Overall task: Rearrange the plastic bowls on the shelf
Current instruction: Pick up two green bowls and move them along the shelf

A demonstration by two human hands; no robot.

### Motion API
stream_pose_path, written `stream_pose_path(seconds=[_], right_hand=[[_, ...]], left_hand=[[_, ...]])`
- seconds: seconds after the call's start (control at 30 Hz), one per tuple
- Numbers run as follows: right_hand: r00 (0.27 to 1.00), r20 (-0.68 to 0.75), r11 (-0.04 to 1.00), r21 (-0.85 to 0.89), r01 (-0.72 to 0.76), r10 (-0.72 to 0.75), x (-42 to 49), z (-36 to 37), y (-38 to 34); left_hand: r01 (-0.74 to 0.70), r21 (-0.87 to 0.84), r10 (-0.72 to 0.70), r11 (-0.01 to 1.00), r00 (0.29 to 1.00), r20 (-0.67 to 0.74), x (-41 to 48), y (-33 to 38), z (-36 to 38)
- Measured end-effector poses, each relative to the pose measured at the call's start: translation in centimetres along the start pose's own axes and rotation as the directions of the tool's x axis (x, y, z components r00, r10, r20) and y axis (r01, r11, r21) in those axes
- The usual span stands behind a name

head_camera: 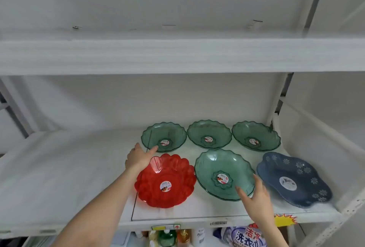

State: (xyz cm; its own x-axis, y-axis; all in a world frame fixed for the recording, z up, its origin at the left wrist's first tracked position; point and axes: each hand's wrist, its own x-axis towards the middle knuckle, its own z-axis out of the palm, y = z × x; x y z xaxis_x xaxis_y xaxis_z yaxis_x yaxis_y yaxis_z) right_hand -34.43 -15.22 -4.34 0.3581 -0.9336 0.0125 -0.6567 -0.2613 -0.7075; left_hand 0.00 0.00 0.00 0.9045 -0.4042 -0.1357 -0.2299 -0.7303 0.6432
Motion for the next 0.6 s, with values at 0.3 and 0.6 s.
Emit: stream_pose_path(seconds=[0.3, 0.6], right_hand=[[0.992, -0.124, 0.999, 0.001, -0.035, 0.035, 1.4, 3.4, 3.3], [0.984, -0.161, 0.964, 0.264, -0.036, 0.081, 2.3, 6.0, 4.4]], left_hand=[[-0.011, -0.122, 0.023, 0.993, 0.995, 0.097, 6.0, -0.6, 3.7], [0.091, -0.28, -0.026, 0.956, 0.973, 0.228, 11.2, -1.7, 5.2]])
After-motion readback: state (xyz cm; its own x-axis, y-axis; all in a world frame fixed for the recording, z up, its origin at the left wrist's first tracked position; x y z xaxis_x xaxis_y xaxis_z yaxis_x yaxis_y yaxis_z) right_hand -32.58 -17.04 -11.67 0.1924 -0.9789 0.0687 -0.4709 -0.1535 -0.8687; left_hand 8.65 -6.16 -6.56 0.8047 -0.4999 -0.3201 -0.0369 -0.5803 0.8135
